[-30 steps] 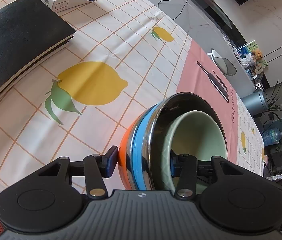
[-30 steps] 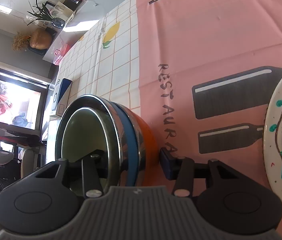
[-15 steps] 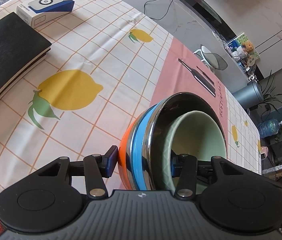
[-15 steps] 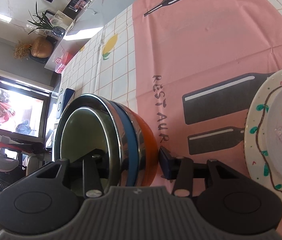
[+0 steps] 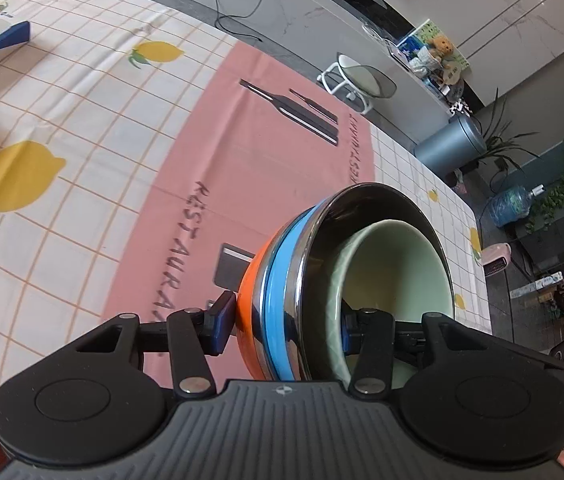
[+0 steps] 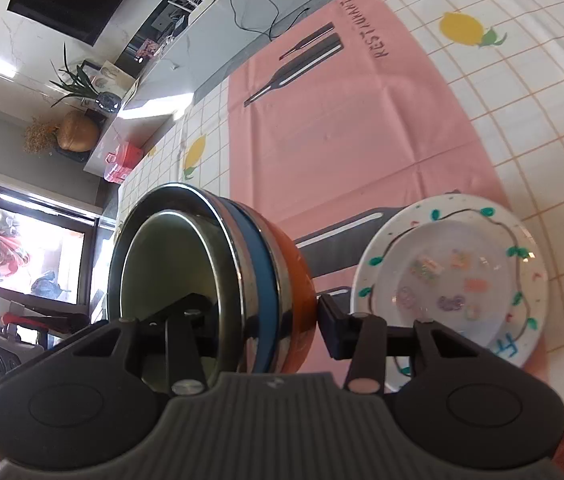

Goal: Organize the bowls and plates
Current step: 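Lift the bowl stack with both grippers and carry it onto the plates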

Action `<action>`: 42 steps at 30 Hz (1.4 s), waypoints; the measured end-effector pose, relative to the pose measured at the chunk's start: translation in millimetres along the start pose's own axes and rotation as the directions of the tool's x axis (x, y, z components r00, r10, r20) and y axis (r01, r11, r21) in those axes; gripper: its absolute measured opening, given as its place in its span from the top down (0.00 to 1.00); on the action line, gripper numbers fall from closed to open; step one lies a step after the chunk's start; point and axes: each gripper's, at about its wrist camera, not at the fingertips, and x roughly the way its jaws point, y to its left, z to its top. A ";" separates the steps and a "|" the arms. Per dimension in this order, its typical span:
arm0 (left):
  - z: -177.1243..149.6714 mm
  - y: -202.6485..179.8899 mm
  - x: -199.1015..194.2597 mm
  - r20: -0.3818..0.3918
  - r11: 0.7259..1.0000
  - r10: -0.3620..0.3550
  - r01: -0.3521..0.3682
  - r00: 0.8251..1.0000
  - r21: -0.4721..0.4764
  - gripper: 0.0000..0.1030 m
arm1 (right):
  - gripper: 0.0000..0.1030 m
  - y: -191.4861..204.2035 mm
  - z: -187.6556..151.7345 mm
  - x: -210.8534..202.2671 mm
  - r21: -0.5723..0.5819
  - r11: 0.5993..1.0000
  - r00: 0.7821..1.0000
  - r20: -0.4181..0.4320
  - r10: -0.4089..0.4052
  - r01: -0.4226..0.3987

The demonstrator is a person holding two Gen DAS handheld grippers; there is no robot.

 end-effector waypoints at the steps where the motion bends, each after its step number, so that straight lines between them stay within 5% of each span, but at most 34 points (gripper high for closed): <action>1: -1.7 -6.8 4.6 -0.010 1.000 -0.009 0.009 1.000 0.001 0.47 | 0.57 -5.4 2.7 -8.1 0.002 1.000 1.000 0.006 -0.010 0.010; 9: -17.5 -46.5 39.3 -0.075 0.999 -0.040 0.042 0.996 0.028 0.47 | 0.57 -48.7 18.2 -50.5 0.040 0.997 0.997 0.029 -0.071 0.069; 18: -29.3 -49.3 64.6 -0.112 0.999 -0.013 0.016 0.994 0.034 0.47 | 0.57 -84.9 19.0 -43.3 0.089 0.993 0.997 0.008 -0.075 0.074; 42: -37.0 -42.9 73.7 -0.118 0.999 -0.007 0.012 0.993 0.048 0.47 | 0.57 -95.2 15.9 -28.3 0.060 0.994 0.996 -0.005 -0.087 0.087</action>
